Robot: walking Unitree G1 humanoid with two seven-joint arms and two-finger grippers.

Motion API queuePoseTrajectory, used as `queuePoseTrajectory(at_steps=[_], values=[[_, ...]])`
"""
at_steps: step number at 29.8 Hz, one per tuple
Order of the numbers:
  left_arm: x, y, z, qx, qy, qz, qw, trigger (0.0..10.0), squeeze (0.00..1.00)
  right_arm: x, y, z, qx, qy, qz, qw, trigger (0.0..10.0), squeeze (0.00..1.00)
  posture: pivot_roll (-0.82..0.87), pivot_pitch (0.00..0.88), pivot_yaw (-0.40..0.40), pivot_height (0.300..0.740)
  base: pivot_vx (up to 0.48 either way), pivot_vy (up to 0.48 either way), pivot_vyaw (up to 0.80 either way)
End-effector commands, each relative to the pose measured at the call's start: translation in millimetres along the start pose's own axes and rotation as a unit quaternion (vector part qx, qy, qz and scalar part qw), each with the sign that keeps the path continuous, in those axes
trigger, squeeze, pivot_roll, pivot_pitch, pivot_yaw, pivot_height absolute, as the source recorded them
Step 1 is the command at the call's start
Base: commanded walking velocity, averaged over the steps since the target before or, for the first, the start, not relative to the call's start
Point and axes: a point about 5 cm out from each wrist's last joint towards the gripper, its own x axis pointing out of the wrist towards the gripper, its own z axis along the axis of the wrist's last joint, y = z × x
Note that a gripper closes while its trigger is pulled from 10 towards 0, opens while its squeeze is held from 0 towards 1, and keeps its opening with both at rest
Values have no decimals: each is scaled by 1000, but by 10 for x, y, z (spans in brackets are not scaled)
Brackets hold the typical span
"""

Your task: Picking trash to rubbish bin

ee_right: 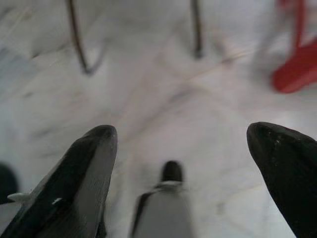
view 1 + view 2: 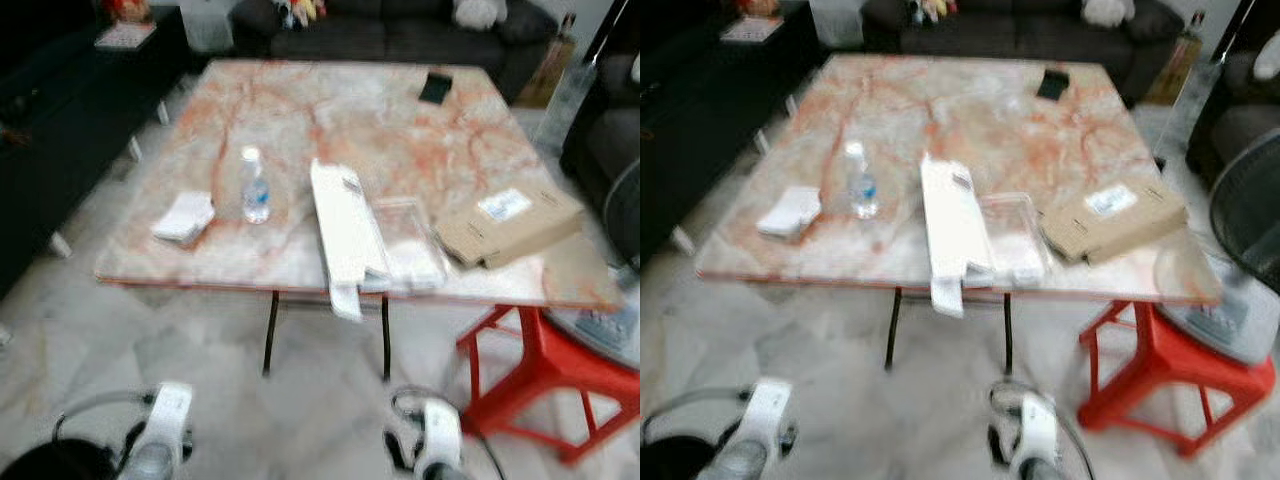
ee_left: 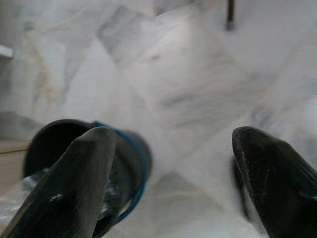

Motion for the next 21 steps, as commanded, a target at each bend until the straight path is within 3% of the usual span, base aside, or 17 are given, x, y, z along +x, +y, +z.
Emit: queuePoseTrajectory(at_steps=[1,11,12,16,21], values=[[-10,65,-88,4,15,6,1000,10000,0,-1,61,-44,9,3,5,1000,10000,0,88,83,-19,740,0,-255,0],[15,76,83,-2,-20,9,1000,10000,0,-7,67,-74,6,9,7,1000,10000,0,86,70,-11,740,0,-76,0],[30,83,232,5,-51,10,999,10000,0,-9,66,-82,6,10,7,1000,10000,0,84,66,-7,740,0,0,0],[39,98,454,5,-97,16,995,10000,0,-11,65,-89,5,11,7,1000,10000,0,86,59,-4,740,0,0,0],[17,184,929,-10,-191,38,981,10000,0,1,78,-37,3,-1,11,1000,10000,0,81,48,2,740,0,0,0]])
